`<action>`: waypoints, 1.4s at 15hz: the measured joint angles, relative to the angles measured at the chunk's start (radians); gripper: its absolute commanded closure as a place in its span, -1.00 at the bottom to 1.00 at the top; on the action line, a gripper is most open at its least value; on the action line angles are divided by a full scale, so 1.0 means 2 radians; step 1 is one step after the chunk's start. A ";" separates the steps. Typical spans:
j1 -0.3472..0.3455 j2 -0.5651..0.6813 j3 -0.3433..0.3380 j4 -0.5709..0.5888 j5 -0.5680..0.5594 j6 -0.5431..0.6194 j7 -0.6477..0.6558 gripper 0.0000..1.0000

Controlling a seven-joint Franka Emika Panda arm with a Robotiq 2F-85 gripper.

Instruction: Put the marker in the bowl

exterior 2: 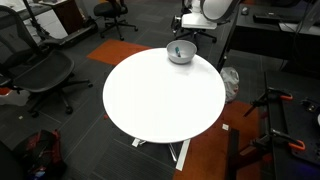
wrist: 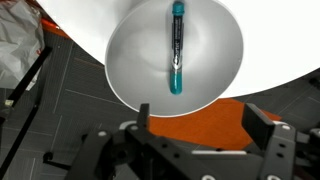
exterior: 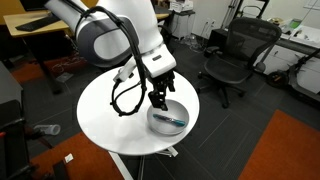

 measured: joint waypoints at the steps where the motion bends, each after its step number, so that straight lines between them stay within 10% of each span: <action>1: 0.003 -0.004 0.000 -0.001 0.000 0.002 0.000 -1.00; 14: 0.096 -0.194 -0.029 -0.113 -0.133 -0.058 0.001 -1.00; 21: 0.039 -0.292 0.093 -0.153 -0.119 -0.179 -0.038 -1.00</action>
